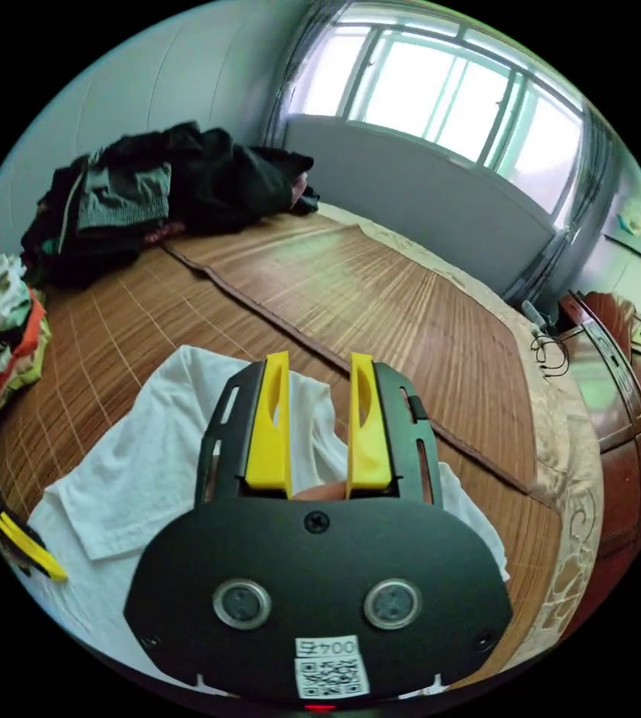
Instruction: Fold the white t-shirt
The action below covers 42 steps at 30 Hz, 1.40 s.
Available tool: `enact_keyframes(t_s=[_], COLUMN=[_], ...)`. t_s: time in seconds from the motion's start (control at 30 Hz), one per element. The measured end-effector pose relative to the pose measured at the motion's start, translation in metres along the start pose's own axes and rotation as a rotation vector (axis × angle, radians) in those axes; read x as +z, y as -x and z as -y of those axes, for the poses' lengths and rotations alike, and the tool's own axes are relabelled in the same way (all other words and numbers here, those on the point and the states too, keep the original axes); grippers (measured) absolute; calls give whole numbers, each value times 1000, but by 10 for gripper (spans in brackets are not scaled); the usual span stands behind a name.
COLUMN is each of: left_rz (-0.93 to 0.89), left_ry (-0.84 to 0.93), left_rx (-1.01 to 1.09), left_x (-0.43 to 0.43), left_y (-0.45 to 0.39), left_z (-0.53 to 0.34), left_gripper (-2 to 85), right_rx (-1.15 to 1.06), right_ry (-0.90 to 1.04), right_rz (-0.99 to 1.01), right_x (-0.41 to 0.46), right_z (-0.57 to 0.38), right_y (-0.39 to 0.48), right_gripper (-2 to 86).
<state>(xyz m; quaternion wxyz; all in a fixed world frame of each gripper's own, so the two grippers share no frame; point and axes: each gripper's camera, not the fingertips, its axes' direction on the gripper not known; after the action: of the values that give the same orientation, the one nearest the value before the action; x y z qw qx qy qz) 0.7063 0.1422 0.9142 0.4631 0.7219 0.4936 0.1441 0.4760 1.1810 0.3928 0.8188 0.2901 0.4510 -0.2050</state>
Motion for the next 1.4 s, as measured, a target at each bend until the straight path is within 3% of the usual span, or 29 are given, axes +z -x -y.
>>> enact_keyframes(t_s=[0.1, 0.17, 0.3, 0.37, 0.43, 0.5, 0.57, 0.63, 0.73, 0.9, 0.97, 1.07, 1.23, 1.4], left_rz=[-5, -3, -1, -4, -10, -12, -13, -13, -10, -22, -23, -19, -8, 5], left_ry=[-1, 0, 0, -1, -1, 0, 0, -1, -1, 0, 0, 3, -27, -58], left_rx=[-2, -2, -1, -1, -3, -3, -4, -3, -2, -7, -7, 5, 99, 167], left_x=[5, 9, 18, 23, 29, 35, 40, 46, 57, 79, 87, 102, 125, 146], left_y=[4, 5, 7, 8, 9, 9, 8, 7, 4, -1, -4, -13, -52, -128], left_z=[0, 1, 3, 4, 7, 8, 10, 12, 16, 25, 28, 33, 37, 39], left_gripper=[2, 2, 2, 2, 2, 1, 1, 1, 1, 1, 1, 2, 4, 6], right_rx=[116, 227, 295, 297, 291, 386, 503, 487, 506, 558, 585, 618, 752, 823], right_ry=[21, 155, 229, 397, 389, 405, 294, 221, 391, -20, -205, -328, -384, -335], right_rz=[-44, -89, -59, -146, -273, -226, -130, -100, -48, -92, -128, -90, 95, 285], right_x=[-33, -32, -24, 12, 11, 5, -28, -47, -27, -168, -266, -381, -493, -502], right_z=[-41, -83, -120, -129, -131, -139, -154, -164, -188, -209, -250, -332, -485, -579], right_y=[-71, -132, -167, -178, -191, -216, -238, -242, -259, -274, -265, -247, -203, -211], right_gripper=[11, -1, -6, -7, -7, -7, -7, -7, -7, -6, -4, 4, 81, 164])
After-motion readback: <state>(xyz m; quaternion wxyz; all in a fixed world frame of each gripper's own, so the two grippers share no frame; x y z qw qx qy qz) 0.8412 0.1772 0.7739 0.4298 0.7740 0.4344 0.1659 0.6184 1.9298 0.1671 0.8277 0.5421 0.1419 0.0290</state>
